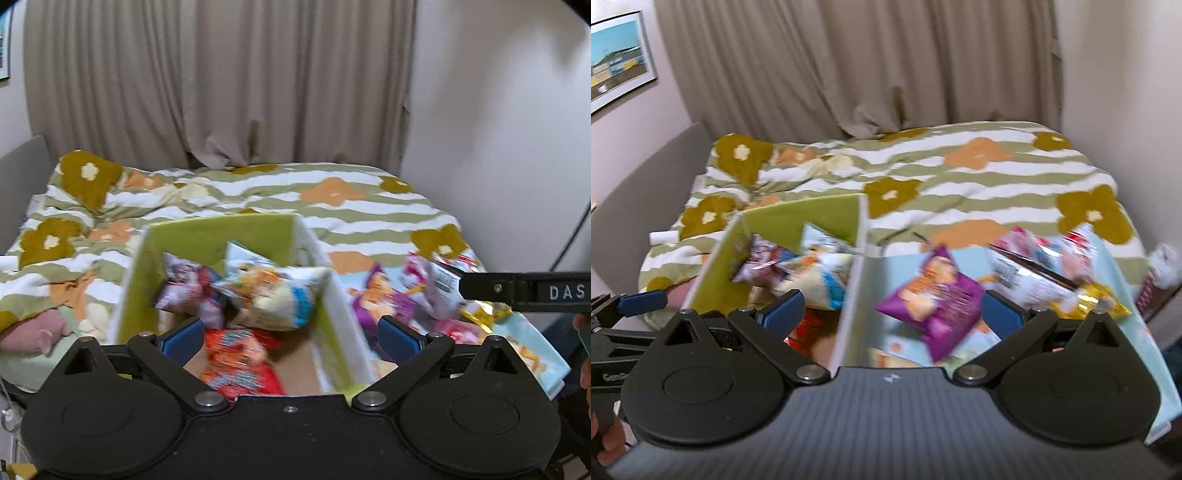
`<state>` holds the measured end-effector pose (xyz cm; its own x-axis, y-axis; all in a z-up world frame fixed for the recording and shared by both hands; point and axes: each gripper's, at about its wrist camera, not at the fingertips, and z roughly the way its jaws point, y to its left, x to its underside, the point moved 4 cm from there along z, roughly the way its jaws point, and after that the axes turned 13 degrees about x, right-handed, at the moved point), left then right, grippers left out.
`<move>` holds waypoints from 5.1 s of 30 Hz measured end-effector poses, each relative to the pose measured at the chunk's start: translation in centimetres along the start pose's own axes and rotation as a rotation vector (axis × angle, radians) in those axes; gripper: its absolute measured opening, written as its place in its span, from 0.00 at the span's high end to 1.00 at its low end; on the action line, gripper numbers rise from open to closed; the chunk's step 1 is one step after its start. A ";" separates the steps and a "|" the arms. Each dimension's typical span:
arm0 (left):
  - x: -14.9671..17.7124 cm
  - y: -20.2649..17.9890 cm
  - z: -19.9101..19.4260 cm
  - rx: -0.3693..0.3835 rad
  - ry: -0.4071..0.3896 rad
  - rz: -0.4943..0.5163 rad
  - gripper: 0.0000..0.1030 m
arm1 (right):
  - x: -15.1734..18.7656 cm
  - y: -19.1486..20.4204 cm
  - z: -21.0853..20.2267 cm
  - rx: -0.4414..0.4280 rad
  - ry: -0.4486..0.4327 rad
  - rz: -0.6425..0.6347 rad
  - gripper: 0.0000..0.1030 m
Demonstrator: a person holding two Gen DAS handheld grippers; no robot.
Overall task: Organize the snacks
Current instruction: 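Move both tools back over the snack pile, then grasp the green-yellow bag with left tool while right tool grasps cake bag, then carry both bags toward the yellow box, then lower both bags into the yellow box and open both tools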
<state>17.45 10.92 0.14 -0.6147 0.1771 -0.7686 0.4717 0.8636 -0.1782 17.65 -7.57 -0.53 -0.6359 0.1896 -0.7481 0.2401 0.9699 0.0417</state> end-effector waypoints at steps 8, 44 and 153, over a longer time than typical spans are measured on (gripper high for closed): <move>1.6 -7.5 3.0 0.007 0.037 0.019 0.02 | 1.7 -7.9 0.0 0.044 0.023 0.023 0.00; 10.9 -13.7 20.8 -0.369 0.264 -0.007 0.12 | 11.8 -20.6 12.5 -0.009 0.200 -0.248 0.00; 1.1 12.6 -0.4 -0.288 0.065 -0.153 0.00 | 0.8 12.6 6.6 -0.222 0.018 -0.066 0.00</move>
<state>22.47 22.17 -2.65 -0.7082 0.0570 -0.7037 0.1782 0.9789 -0.1000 25.02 3.77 -5.01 -0.6586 0.1254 -0.7420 0.0319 0.9898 0.1391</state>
